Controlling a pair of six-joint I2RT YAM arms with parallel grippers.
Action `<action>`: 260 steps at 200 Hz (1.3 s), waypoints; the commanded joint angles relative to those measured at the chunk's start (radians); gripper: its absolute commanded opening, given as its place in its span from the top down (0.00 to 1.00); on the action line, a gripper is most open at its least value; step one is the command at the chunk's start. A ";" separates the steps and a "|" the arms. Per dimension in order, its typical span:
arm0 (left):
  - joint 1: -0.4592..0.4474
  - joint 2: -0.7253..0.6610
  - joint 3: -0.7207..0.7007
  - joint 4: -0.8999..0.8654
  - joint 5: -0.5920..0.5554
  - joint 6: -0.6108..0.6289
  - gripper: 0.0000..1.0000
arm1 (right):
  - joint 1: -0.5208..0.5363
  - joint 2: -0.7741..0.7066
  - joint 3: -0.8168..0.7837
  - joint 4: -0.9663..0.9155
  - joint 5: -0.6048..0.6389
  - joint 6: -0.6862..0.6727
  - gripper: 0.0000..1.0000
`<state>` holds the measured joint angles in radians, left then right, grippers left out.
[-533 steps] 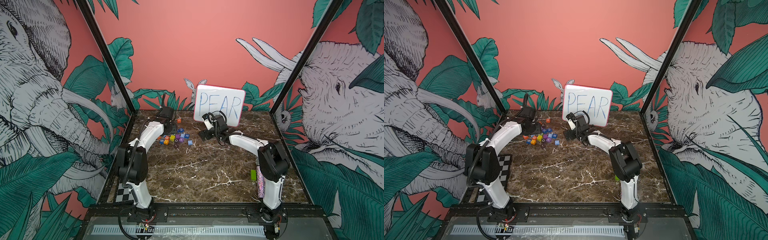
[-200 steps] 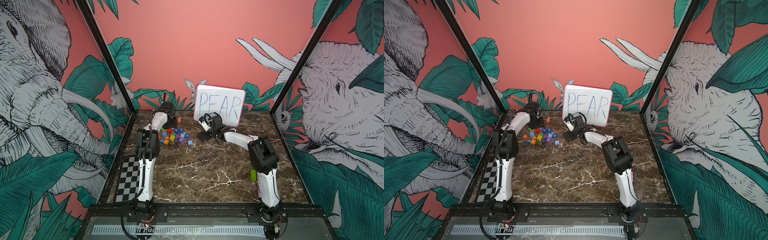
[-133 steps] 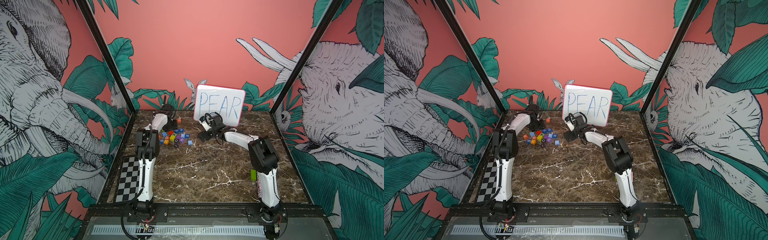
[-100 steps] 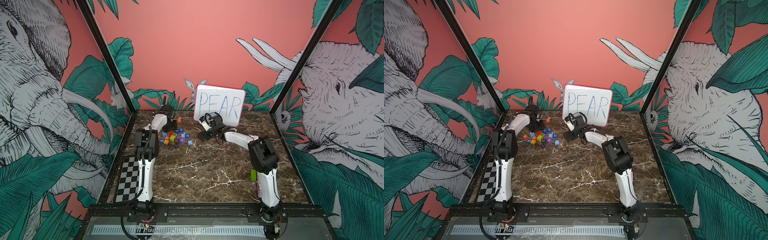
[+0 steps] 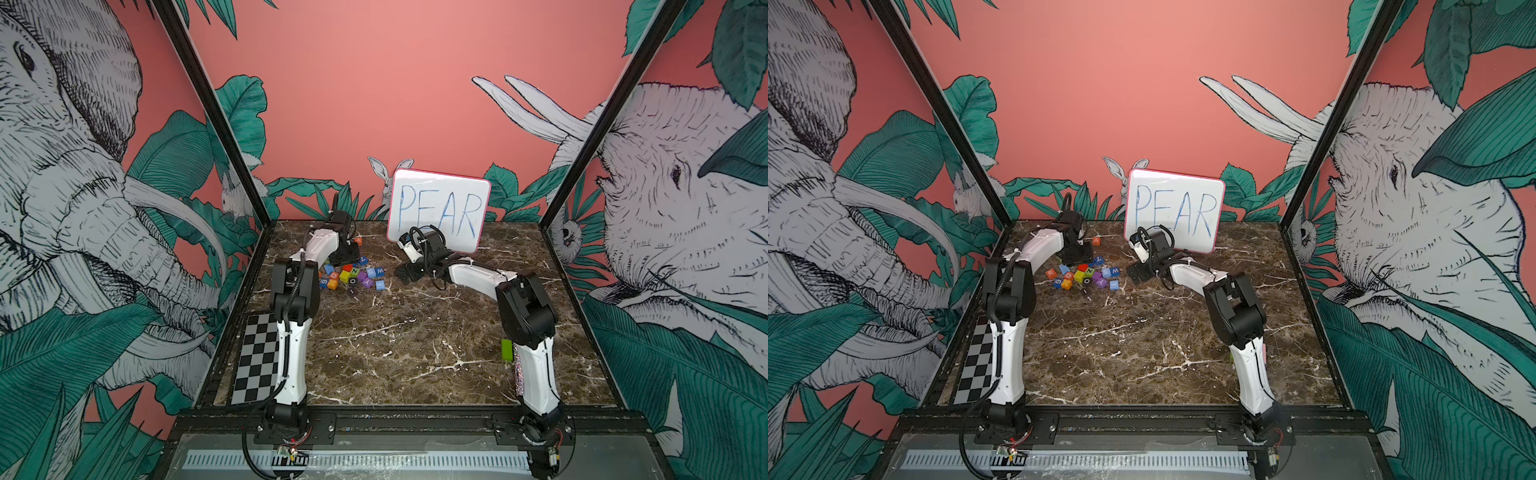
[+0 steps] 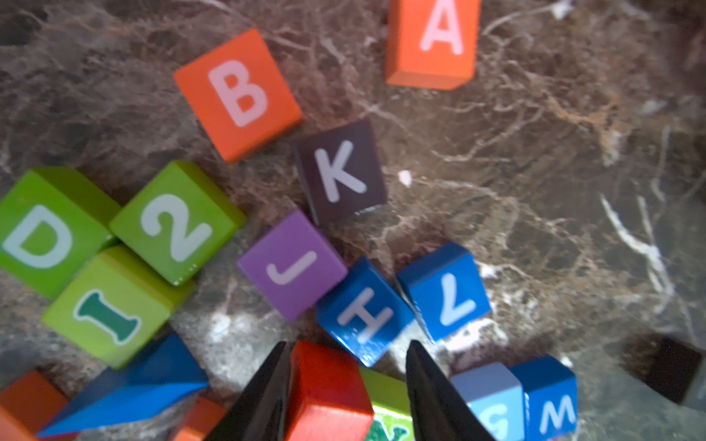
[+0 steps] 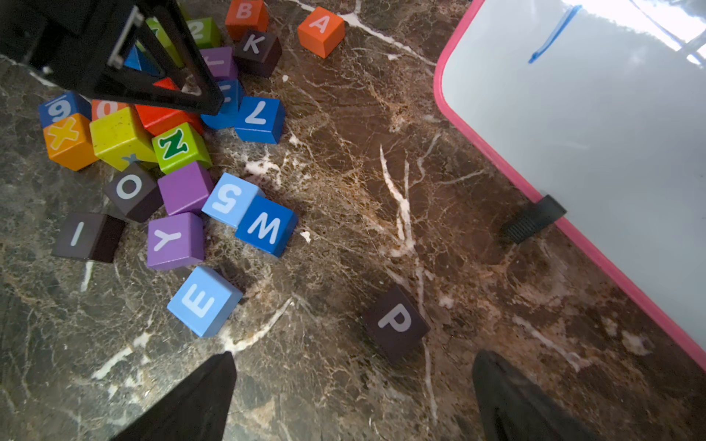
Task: Spell the uppercase word “pear” with letter blocks
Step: Adjust the letter block at the center of the board.
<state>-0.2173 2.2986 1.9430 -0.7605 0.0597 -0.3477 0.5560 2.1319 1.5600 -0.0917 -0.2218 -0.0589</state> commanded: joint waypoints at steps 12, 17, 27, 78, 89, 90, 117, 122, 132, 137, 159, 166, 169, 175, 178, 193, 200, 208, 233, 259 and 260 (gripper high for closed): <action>0.009 -0.103 0.048 -0.053 -0.069 0.004 0.48 | -0.004 -0.015 -0.008 0.024 -0.023 0.004 0.01; 0.015 -0.103 0.057 -0.056 -0.077 0.006 0.47 | -0.004 -0.014 -0.008 0.026 -0.024 0.005 0.01; 0.028 -0.102 0.071 -0.058 -0.085 0.007 0.47 | -0.004 -0.010 -0.002 0.027 -0.027 0.003 0.01; 0.088 -0.031 0.178 -0.093 -0.096 0.018 0.46 | -0.004 0.029 0.047 0.016 -0.033 -0.001 0.01; 0.097 -0.013 0.191 -0.095 -0.096 0.021 0.46 | -0.004 0.034 0.051 0.013 -0.031 -0.004 0.01; 0.097 -0.011 0.192 -0.095 -0.096 0.021 0.46 | -0.004 0.034 0.052 0.012 -0.030 -0.005 0.01; 0.118 0.020 0.205 -0.100 -0.111 0.026 0.46 | -0.007 0.043 0.055 0.009 -0.023 -0.011 0.01; 0.124 0.023 0.204 -0.101 -0.112 0.026 0.46 | -0.008 0.045 0.056 0.008 -0.022 -0.011 0.01; 0.130 0.030 0.201 -0.105 -0.117 0.028 0.46 | -0.010 0.048 0.059 0.006 -0.025 -0.010 0.01; 0.132 0.031 0.197 -0.106 -0.118 0.030 0.47 | -0.010 0.052 0.062 0.006 -0.026 -0.010 0.01; 0.133 0.024 0.161 -0.103 -0.100 0.040 0.48 | -0.010 0.059 0.067 0.004 -0.031 -0.004 0.01; 0.134 0.018 0.144 -0.100 -0.076 0.039 0.48 | -0.010 0.060 0.070 0.004 -0.035 -0.002 0.01; 0.131 0.015 0.136 -0.099 -0.067 0.038 0.49 | -0.010 0.062 0.071 0.004 -0.037 -0.002 0.01; 0.131 0.009 0.118 -0.096 -0.055 0.039 0.49 | -0.010 0.065 0.074 0.004 -0.039 0.002 0.01; 0.130 0.005 0.109 -0.093 -0.048 0.039 0.49 | -0.010 0.067 0.075 0.004 -0.040 0.002 0.01; 0.123 -0.015 0.068 -0.092 -0.044 0.045 0.49 | -0.010 0.072 0.085 0.000 -0.048 0.007 0.01; 0.120 -0.024 0.052 -0.090 -0.043 0.048 0.49 | -0.010 0.075 0.090 -0.002 -0.051 0.007 0.01; 0.116 -0.036 0.035 -0.088 -0.044 0.050 0.49 | -0.010 0.077 0.095 -0.004 -0.056 0.009 0.01; 0.097 -0.068 -0.007 -0.089 -0.051 0.062 0.49 | -0.009 0.079 0.097 -0.005 -0.057 0.010 0.01; 0.062 -0.088 -0.021 -0.086 -0.061 0.072 0.49 | -0.009 0.081 0.096 -0.005 -0.061 0.013 0.01; 0.061 -0.089 -0.021 -0.086 -0.060 0.073 0.49 | -0.010 0.081 0.096 -0.005 -0.061 0.013 0.01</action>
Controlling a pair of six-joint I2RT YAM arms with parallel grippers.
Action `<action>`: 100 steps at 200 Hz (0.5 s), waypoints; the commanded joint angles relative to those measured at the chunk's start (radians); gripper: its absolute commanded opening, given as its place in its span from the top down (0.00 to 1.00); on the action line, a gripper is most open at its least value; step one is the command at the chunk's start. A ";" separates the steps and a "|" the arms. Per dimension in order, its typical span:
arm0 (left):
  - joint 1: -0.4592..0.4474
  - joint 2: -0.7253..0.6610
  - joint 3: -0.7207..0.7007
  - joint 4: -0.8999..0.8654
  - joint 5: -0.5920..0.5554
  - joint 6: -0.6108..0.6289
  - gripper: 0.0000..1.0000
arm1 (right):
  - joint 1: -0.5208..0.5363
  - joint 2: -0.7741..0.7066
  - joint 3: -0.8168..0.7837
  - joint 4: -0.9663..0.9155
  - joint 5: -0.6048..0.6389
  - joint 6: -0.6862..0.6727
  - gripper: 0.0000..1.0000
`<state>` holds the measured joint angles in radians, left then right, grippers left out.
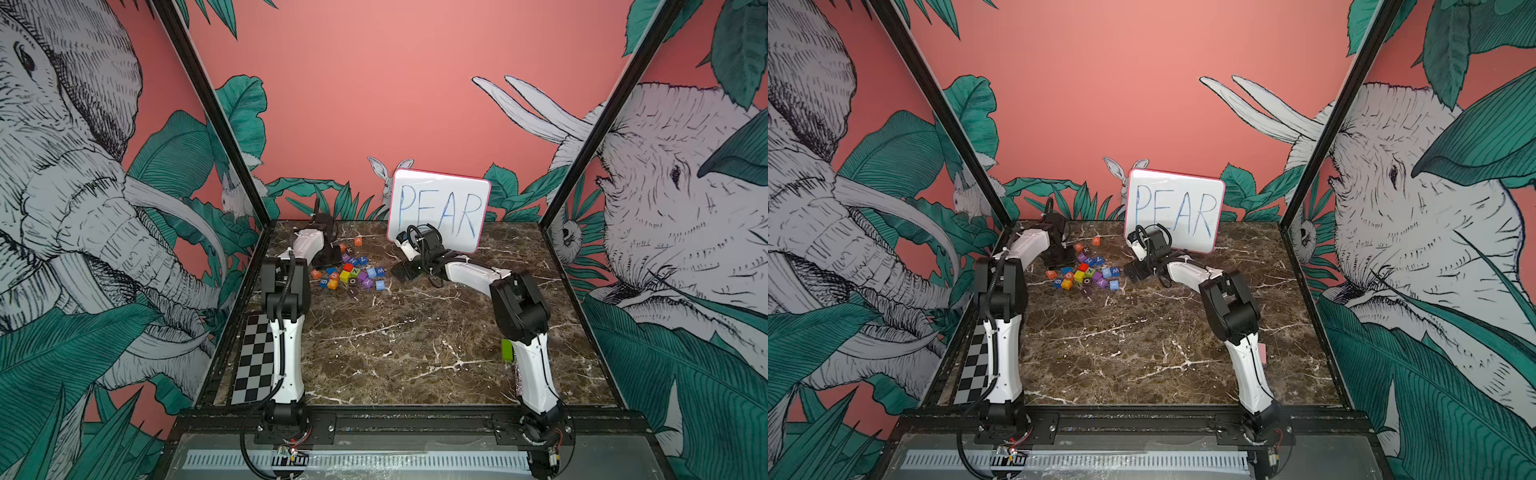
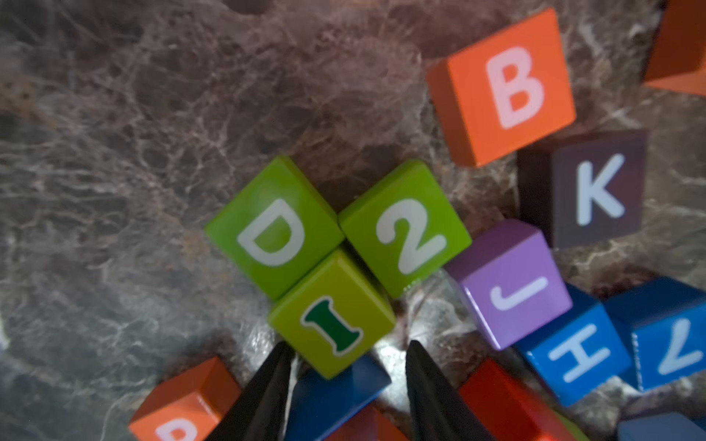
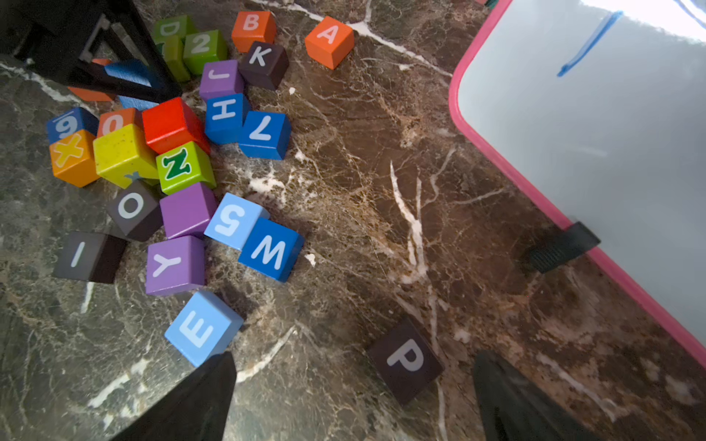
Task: Spell the uppercase word “pear” with letter blocks
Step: Adjust the letter block at the center of the board.
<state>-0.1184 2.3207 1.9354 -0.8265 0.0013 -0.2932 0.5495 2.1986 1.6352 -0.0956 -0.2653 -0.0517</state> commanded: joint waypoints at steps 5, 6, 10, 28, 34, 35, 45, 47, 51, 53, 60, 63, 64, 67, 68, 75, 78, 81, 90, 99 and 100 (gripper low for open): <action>-0.044 -0.112 -0.014 -0.021 -0.007 0.019 0.49 | -0.003 0.015 0.023 -0.002 -0.019 0.006 0.01; -0.046 -0.112 -0.014 -0.021 -0.007 0.019 0.49 | -0.002 0.015 0.024 -0.003 -0.020 0.006 0.01; -0.049 -0.112 -0.015 -0.022 -0.010 0.020 0.49 | -0.003 0.015 0.024 -0.003 -0.019 0.006 0.01; -0.064 -0.112 -0.029 -0.022 -0.010 0.019 0.49 | -0.003 0.008 0.019 -0.007 -0.009 0.000 0.01; -0.068 -0.112 -0.037 -0.022 -0.009 0.019 0.49 | -0.003 0.006 0.018 -0.007 -0.005 -0.002 0.01; -0.067 -0.112 -0.039 -0.022 -0.009 0.018 0.49 | -0.003 0.007 0.018 -0.007 -0.004 -0.002 0.01; -0.072 -0.114 -0.053 -0.023 -0.007 0.016 0.49 | -0.003 0.002 0.010 -0.007 -0.002 -0.005 0.01; -0.073 -0.115 -0.058 -0.023 -0.007 0.014 0.49 | -0.003 0.001 0.010 -0.007 0.000 -0.005 0.01; -0.075 -0.117 -0.065 -0.021 -0.007 0.014 0.49 | -0.003 0.001 0.009 -0.006 0.000 -0.005 0.01; -0.074 -0.119 -0.069 -0.020 -0.007 0.014 0.49 | -0.003 -0.001 0.007 -0.006 0.000 -0.005 0.01; -0.076 -0.126 -0.082 -0.012 -0.006 0.014 0.49 | -0.003 -0.003 0.002 -0.004 0.000 -0.004 0.01; -0.076 -0.128 -0.086 -0.009 -0.007 0.014 0.49 | -0.003 -0.004 -0.001 -0.003 0.000 -0.004 0.01; -0.076 -0.129 -0.087 -0.009 -0.006 0.014 0.49 | -0.003 -0.006 -0.001 -0.003 0.000 -0.003 0.01; -0.076 -0.133 -0.092 -0.006 -0.007 0.013 0.49 | -0.003 -0.005 -0.004 -0.002 0.000 -0.002 0.01; -0.076 -0.134 -0.092 -0.006 -0.009 0.013 0.48 | -0.003 -0.006 -0.005 -0.002 0.000 -0.002 0.01; -0.076 -0.143 -0.100 0.003 -0.017 0.014 0.48 | -0.003 -0.008 -0.009 0.002 -0.001 0.001 0.01; -0.076 -0.147 -0.101 0.007 -0.021 0.015 0.48 | -0.003 -0.008 -0.011 0.003 -0.002 0.003 0.01; -0.076 -0.150 -0.101 0.012 -0.022 0.015 0.48 | -0.003 -0.009 -0.011 0.003 -0.003 0.004 0.01; -0.076 -0.157 -0.095 0.022 -0.028 0.018 0.48 | -0.003 -0.010 -0.012 0.005 -0.006 0.006 0.01; -0.078 -0.156 -0.073 0.027 -0.026 0.020 0.48 | -0.003 -0.012 -0.015 0.008 -0.008 0.009 0.01; -0.077 -0.156 -0.071 0.028 -0.024 0.019 0.48 | -0.003 -0.013 -0.015 0.008 -0.008 0.010 0.01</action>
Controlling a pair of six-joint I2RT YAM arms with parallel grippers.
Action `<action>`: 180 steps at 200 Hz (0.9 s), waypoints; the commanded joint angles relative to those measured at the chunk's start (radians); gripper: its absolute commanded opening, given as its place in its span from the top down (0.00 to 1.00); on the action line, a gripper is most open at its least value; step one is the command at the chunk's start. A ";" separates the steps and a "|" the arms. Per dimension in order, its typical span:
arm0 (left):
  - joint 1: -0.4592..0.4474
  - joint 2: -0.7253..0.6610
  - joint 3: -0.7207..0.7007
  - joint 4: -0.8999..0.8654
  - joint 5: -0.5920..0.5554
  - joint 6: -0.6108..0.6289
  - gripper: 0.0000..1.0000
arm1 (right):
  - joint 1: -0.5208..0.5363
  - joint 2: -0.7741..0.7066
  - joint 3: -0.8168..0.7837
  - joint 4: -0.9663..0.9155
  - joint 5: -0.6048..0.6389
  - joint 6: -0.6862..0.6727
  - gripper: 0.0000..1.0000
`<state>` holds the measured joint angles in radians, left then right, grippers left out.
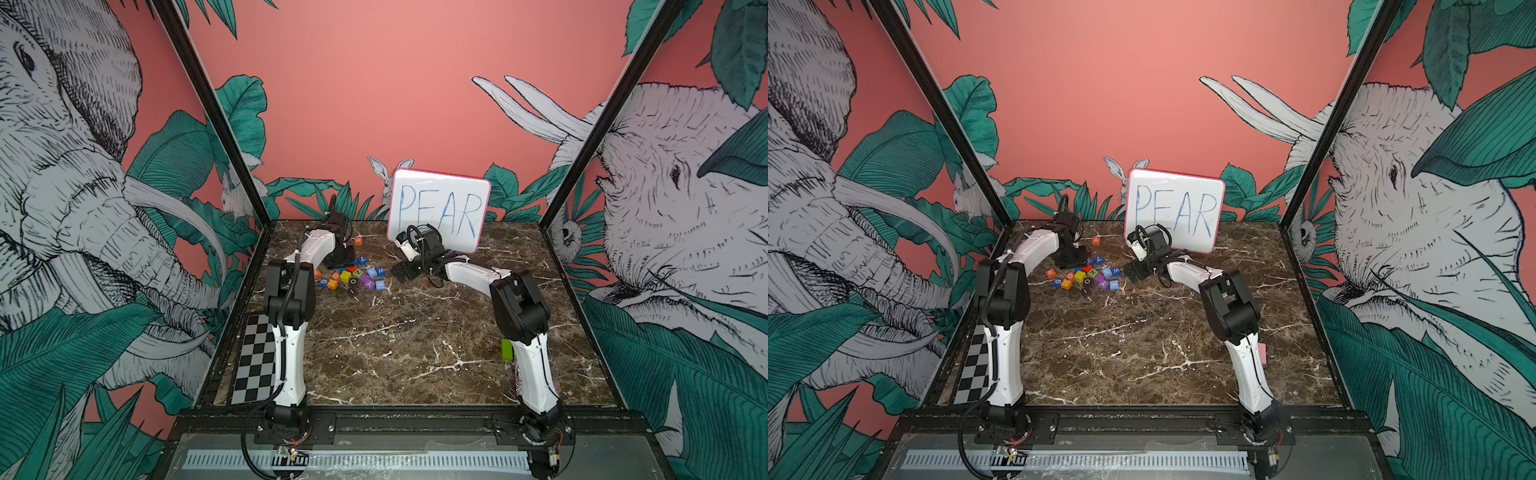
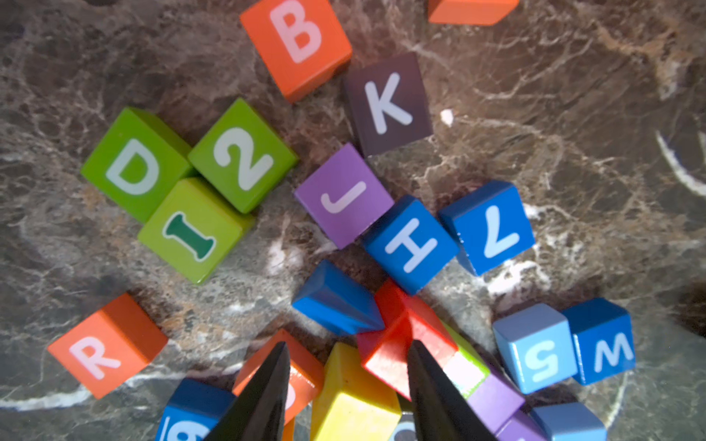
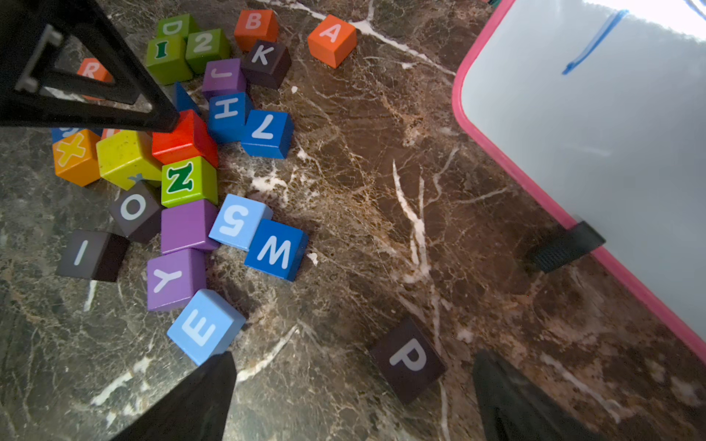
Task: Spell the uppercase word “pear” with letter blocks
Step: Adjust the letter block at the center of the board.
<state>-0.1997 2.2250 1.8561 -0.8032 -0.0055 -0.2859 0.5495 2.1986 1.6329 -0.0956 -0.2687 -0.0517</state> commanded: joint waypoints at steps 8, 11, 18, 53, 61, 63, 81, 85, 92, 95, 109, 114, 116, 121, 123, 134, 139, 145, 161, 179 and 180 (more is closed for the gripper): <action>-0.001 -0.056 0.029 0.012 -0.012 0.011 0.47 | -0.003 -0.013 -0.017 0.012 -0.006 0.013 0.01; -0.004 -0.054 0.041 0.016 -0.012 0.012 0.47 | -0.003 -0.013 -0.018 0.015 -0.007 0.015 0.01; -0.012 -0.042 0.058 0.018 -0.007 0.018 0.47 | -0.003 -0.013 -0.019 0.017 -0.009 0.018 0.01; -0.047 0.072 0.207 -0.027 -0.002 0.038 0.48 | -0.003 -0.013 -0.014 0.018 -0.019 0.026 0.01; -0.049 0.095 0.233 -0.036 0.005 0.037 0.49 | -0.003 -0.015 -0.012 0.015 -0.020 0.025 0.01; -0.050 0.100 0.238 -0.038 0.005 0.037 0.49 | -0.003 -0.016 -0.012 0.014 -0.020 0.024 0.01; -0.054 0.130 0.281 -0.051 0.009 0.040 0.50 | -0.002 -0.022 -0.015 0.011 -0.011 0.019 0.01; -0.057 0.133 0.286 -0.052 0.010 0.041 0.51 | -0.003 -0.024 -0.015 0.010 -0.010 0.017 0.01; -0.061 0.137 0.291 -0.054 0.014 0.043 0.51 | -0.003 -0.025 -0.017 0.010 -0.007 0.014 0.01; -0.062 0.138 0.293 -0.053 0.017 0.044 0.52 | -0.003 -0.025 -0.019 0.010 -0.005 0.014 0.01; -0.071 0.143 0.293 -0.050 0.024 0.047 0.52 | -0.003 -0.027 -0.019 0.009 -0.003 0.014 0.01; -0.075 0.146 0.293 -0.050 0.027 0.045 0.52 | -0.002 -0.027 -0.019 0.010 -0.003 0.013 0.01; -0.077 0.146 0.292 -0.050 0.029 0.044 0.52 | -0.002 -0.027 -0.019 0.011 -0.004 0.014 0.01; -0.082 0.149 0.291 -0.047 0.035 0.041 0.52 | -0.003 -0.027 -0.020 0.013 -0.005 0.015 0.01; -0.084 0.149 0.290 -0.046 0.038 0.040 0.52 | -0.003 -0.025 -0.020 0.013 -0.006 0.016 0.01; -0.099 0.154 0.288 -0.042 0.043 0.036 0.53 | -0.003 -0.024 -0.021 0.019 -0.012 0.023 0.01; -0.105 0.156 0.287 -0.043 0.038 0.035 0.53 | -0.003 -0.022 -0.021 0.019 -0.015 0.026 0.01; -0.111 0.156 0.283 -0.042 0.035 0.033 0.53 | -0.004 -0.021 -0.021 0.019 -0.018 0.029 0.01; -0.115 0.148 0.262 -0.035 0.035 0.025 0.53 | -0.002 -0.023 -0.026 0.020 -0.022 0.030 0.01; -0.115 0.125 0.223 -0.027 0.019 0.029 0.53 | -0.004 -0.032 -0.037 0.021 -0.012 0.025 0.01; -0.115 0.124 0.220 -0.027 0.017 0.028 0.53 | -0.004 -0.032 -0.037 0.022 -0.011 0.025 0.01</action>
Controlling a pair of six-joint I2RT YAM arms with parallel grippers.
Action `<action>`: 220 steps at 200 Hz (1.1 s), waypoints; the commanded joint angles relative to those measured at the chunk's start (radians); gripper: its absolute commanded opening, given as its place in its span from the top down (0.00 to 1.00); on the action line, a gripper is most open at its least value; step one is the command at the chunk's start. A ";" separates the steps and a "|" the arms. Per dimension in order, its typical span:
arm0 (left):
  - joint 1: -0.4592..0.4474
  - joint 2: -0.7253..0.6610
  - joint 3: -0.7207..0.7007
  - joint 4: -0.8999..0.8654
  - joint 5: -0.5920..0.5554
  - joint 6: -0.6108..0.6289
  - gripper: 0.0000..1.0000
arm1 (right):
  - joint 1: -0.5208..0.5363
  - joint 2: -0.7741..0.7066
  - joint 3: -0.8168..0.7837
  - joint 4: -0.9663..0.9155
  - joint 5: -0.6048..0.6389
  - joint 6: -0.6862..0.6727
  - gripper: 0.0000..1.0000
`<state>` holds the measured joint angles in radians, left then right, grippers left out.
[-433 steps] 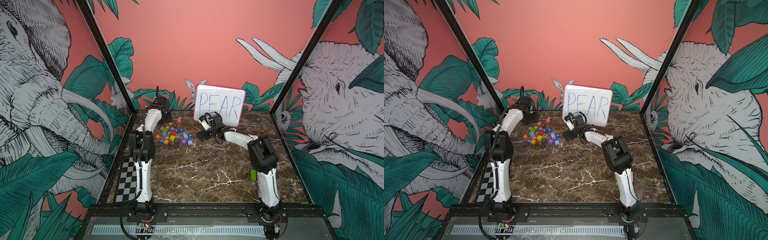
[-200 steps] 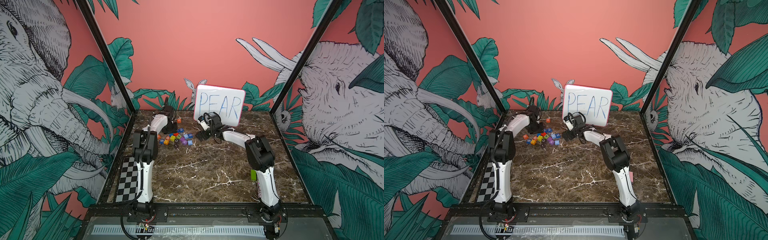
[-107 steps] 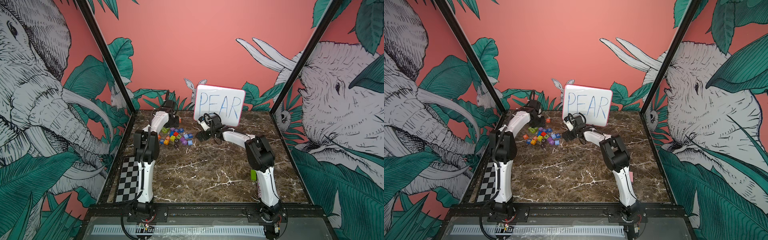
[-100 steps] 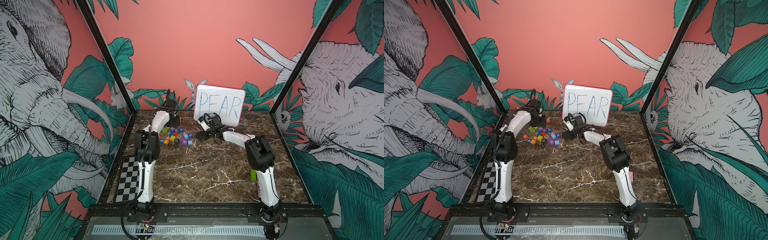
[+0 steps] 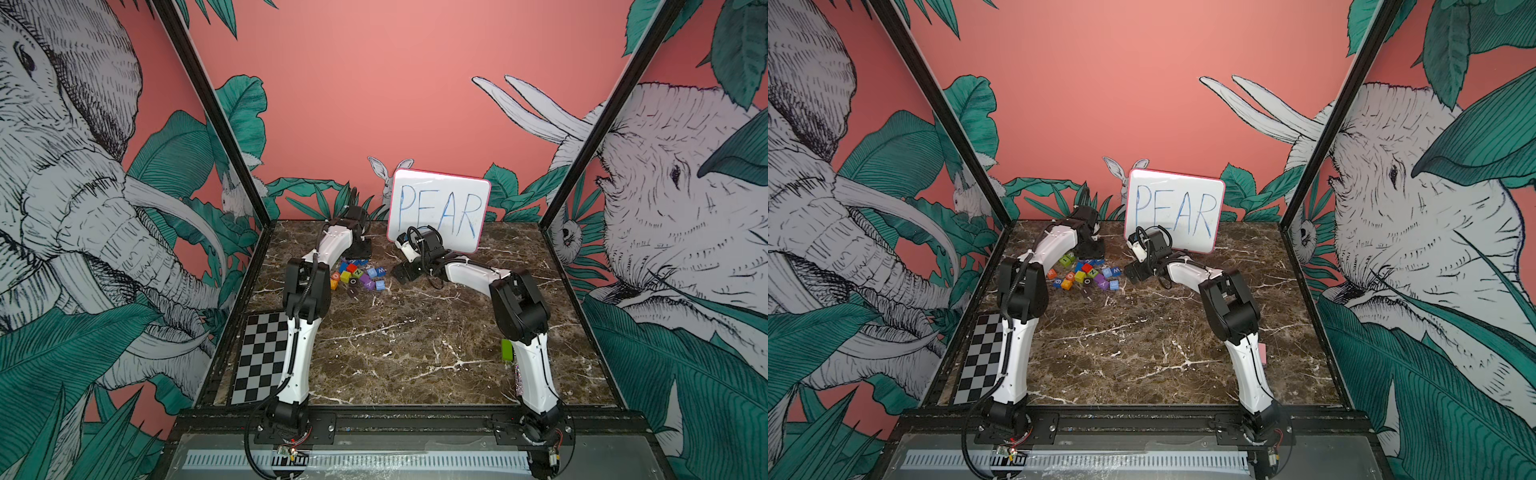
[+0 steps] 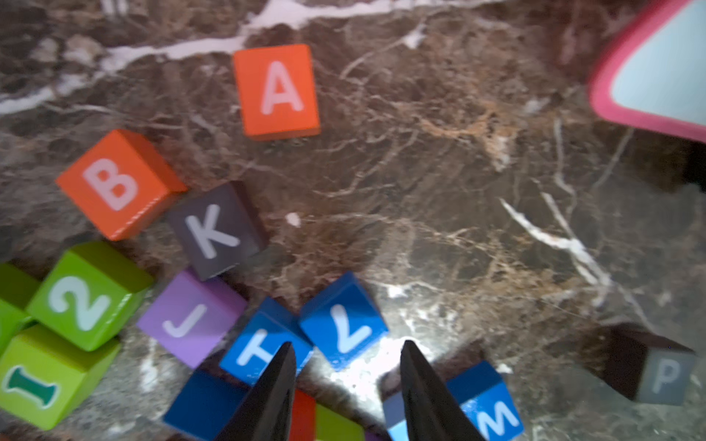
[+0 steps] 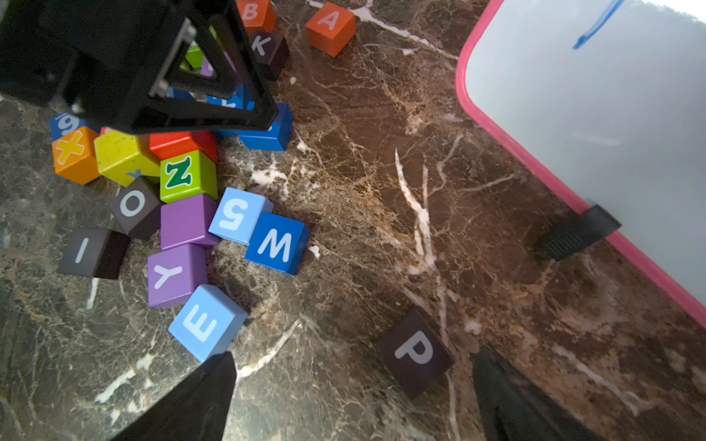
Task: Spell the uppercase word “pear” with letter blocks
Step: Adjust the letter block at the center of the board.
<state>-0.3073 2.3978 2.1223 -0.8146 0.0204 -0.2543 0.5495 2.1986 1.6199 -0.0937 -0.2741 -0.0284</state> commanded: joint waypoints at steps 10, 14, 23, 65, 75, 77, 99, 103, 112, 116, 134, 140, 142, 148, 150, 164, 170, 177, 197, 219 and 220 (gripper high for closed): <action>-0.007 -0.067 -0.073 -0.010 -0.018 -0.003 0.53 | -0.004 -0.037 -0.030 0.021 -0.001 0.000 0.01; -0.007 -0.075 -0.085 -0.007 -0.019 -0.003 0.53 | -0.005 -0.038 -0.033 0.022 0.001 0.000 0.01; -0.007 -0.090 -0.112 0.002 -0.020 -0.005 0.53 | -0.004 -0.042 -0.037 0.023 0.001 0.001 0.01; -0.007 -0.155 -0.194 0.012 -0.024 -0.014 0.53 | -0.005 -0.053 -0.055 0.032 -0.003 0.004 0.01; -0.007 -0.172 -0.215 0.013 -0.029 -0.014 0.53 | -0.004 -0.058 -0.061 0.036 -0.001 0.002 0.01; -0.007 -0.176 -0.219 0.014 -0.030 -0.014 0.53 | -0.004 -0.058 -0.063 0.037 -0.001 0.003 0.01; -0.008 -0.208 -0.265 0.017 -0.038 -0.015 0.53 | -0.005 -0.067 -0.069 0.037 0.003 -0.001 0.01; -0.007 -0.212 -0.272 0.018 -0.039 -0.015 0.53 | -0.004 -0.069 -0.070 0.037 0.003 -0.002 0.01; -0.007 -0.223 -0.291 0.021 -0.036 -0.018 0.53 | -0.004 -0.072 -0.073 0.037 0.005 -0.004 0.01; -0.007 -0.226 -0.297 0.022 -0.035 -0.020 0.53 | -0.006 -0.071 -0.073 0.037 0.006 -0.005 0.01; -0.008 -0.239 -0.326 0.026 -0.029 -0.026 0.53 | -0.006 -0.074 -0.074 0.036 0.004 -0.005 0.01; -0.007 -0.243 -0.335 0.025 -0.027 -0.027 0.53 | -0.006 -0.074 -0.073 0.036 0.004 -0.005 0.01; -0.007 -0.244 -0.337 0.027 -0.027 -0.027 0.53 | -0.006 -0.074 -0.072 0.036 0.004 -0.004 0.01; -0.007 -0.249 -0.345 0.027 -0.025 -0.027 0.53 | -0.006 -0.074 -0.073 0.035 0.003 -0.005 0.01; -0.007 -0.250 -0.347 0.026 -0.025 -0.027 0.53 | -0.005 -0.075 -0.073 0.035 0.003 -0.005 0.01; -0.007 -0.262 -0.364 0.027 -0.028 -0.028 0.53 | -0.005 -0.076 -0.071 0.035 0.006 -0.007 0.01; -0.008 -0.267 -0.372 0.029 -0.029 -0.025 0.53 | -0.006 -0.075 -0.070 0.035 0.007 -0.008 0.01; -0.007 -0.271 -0.379 0.034 -0.029 -0.025 0.53 | -0.006 -0.076 -0.070 0.034 0.006 -0.008 0.01; -0.007 -0.273 -0.378 0.036 -0.024 -0.020 0.53 | -0.006 -0.076 -0.069 0.035 0.002 -0.003 0.01; -0.007 -0.278 -0.370 0.037 -0.011 -0.020 0.53 | -0.006 -0.076 -0.066 0.031 0.001 0.001 0.01; -0.007 -0.279 -0.371 0.037 -0.010 -0.020 0.53 | -0.006 -0.076 -0.065 0.031 0.001 0.001 0.01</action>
<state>-0.3172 2.1921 1.7554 -0.7750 0.0002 -0.2695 0.5468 2.1620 1.5547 -0.0792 -0.2699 -0.0296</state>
